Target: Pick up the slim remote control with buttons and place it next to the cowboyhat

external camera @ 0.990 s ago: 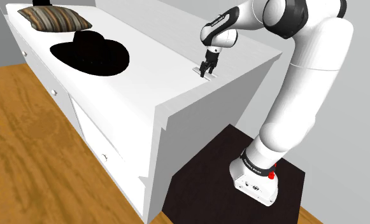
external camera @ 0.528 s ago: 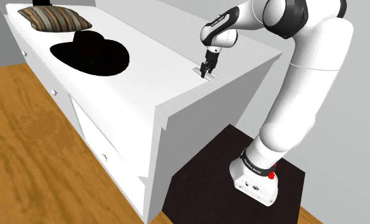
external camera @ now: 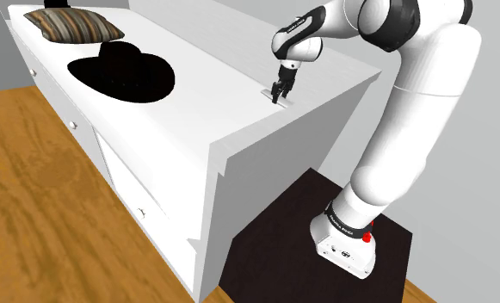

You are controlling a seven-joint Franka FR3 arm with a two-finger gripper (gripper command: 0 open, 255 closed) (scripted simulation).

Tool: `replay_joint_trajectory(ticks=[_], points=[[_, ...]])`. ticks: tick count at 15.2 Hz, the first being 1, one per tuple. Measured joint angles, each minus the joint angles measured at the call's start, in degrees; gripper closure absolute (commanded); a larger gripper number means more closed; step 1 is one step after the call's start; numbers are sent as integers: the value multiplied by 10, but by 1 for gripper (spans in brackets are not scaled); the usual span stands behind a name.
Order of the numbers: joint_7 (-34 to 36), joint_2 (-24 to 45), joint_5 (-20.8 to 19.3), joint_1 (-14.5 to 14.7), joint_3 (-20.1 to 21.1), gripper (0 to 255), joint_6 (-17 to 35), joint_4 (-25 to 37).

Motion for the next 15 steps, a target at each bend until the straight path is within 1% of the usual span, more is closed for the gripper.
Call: replay_joint_trajectory(ticks=[15], points=[[19, -56, -31, 7, -8, 255, -102, 51]])
